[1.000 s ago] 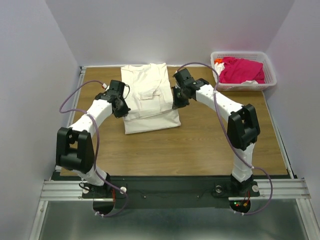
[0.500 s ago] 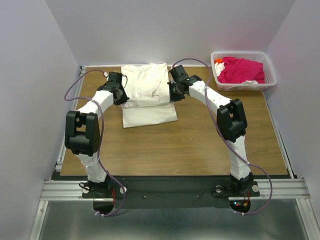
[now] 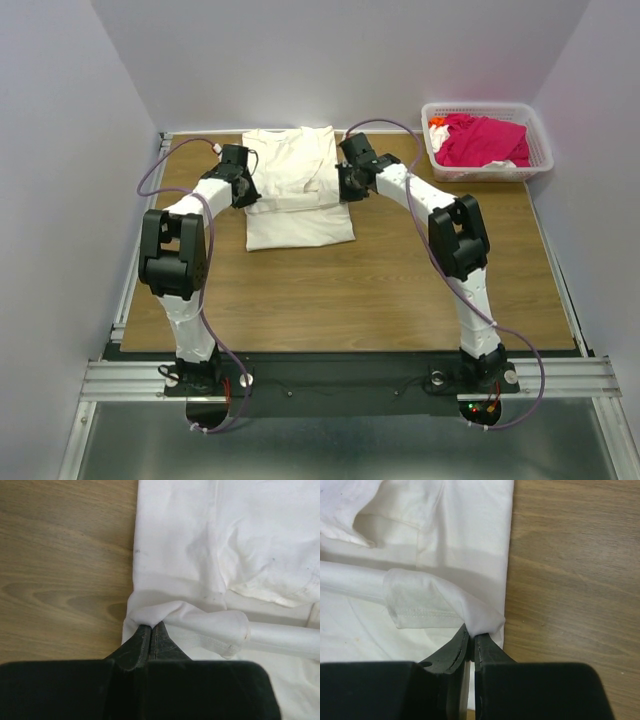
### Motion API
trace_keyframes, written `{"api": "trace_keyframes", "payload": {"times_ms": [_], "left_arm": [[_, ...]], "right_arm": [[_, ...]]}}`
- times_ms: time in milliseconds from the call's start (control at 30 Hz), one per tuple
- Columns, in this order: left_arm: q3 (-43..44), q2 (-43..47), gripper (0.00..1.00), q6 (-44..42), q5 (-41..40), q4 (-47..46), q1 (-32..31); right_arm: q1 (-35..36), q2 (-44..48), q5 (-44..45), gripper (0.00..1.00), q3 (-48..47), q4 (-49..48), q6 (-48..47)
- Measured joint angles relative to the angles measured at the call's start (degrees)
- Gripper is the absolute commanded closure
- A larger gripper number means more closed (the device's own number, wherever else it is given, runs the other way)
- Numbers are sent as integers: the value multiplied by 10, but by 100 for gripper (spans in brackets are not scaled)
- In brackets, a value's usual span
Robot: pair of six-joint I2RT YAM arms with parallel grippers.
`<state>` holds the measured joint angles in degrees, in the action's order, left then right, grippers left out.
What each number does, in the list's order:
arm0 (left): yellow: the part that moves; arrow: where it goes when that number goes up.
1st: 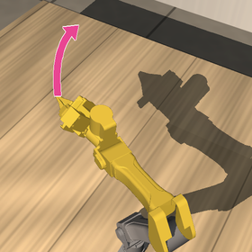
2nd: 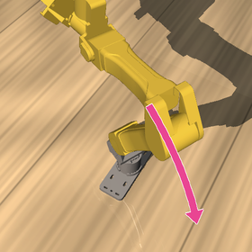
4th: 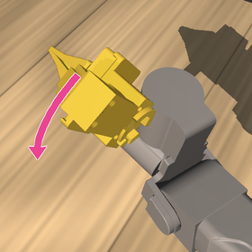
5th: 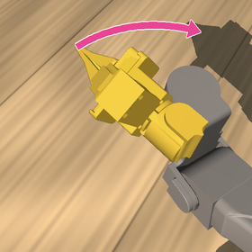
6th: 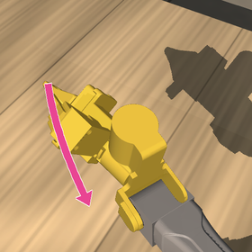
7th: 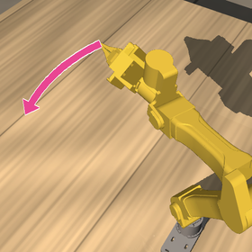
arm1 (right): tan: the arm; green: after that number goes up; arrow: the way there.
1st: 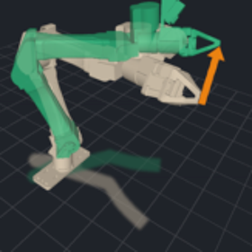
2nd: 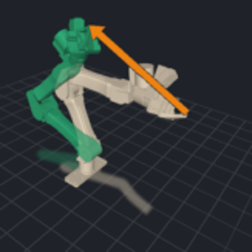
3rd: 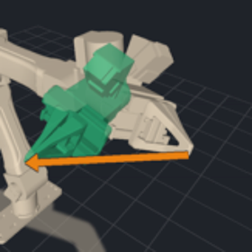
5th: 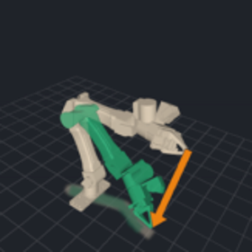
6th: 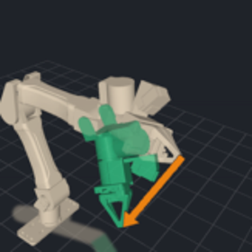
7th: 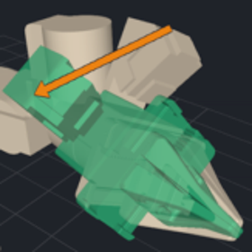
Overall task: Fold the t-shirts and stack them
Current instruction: Fold the tshirt
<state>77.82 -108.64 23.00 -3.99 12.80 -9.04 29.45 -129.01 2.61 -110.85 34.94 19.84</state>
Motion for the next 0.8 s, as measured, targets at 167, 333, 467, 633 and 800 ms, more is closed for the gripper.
{"api": "trace_keyframes", "payload": {"times_ms": [167,333,467,633,800], "left_arm": [[0,-13,83,1,-6,-5,1],[0,-12,46,6,-14,-9,2],[-2,9,24,6,-21,-7,3],[-44,118,35,16,-27,-9,-9],[-86,186,59,31,-30,-19,-70]], "right_arm": [[-1,-18,0,87,0,-13,0],[-1,-26,0,67,-2,-15,-7],[-2,-21,-1,57,-9,-16,-16],[3,20,-5,59,1,-19,-21],[21,55,-17,65,11,-30,-21]]}}
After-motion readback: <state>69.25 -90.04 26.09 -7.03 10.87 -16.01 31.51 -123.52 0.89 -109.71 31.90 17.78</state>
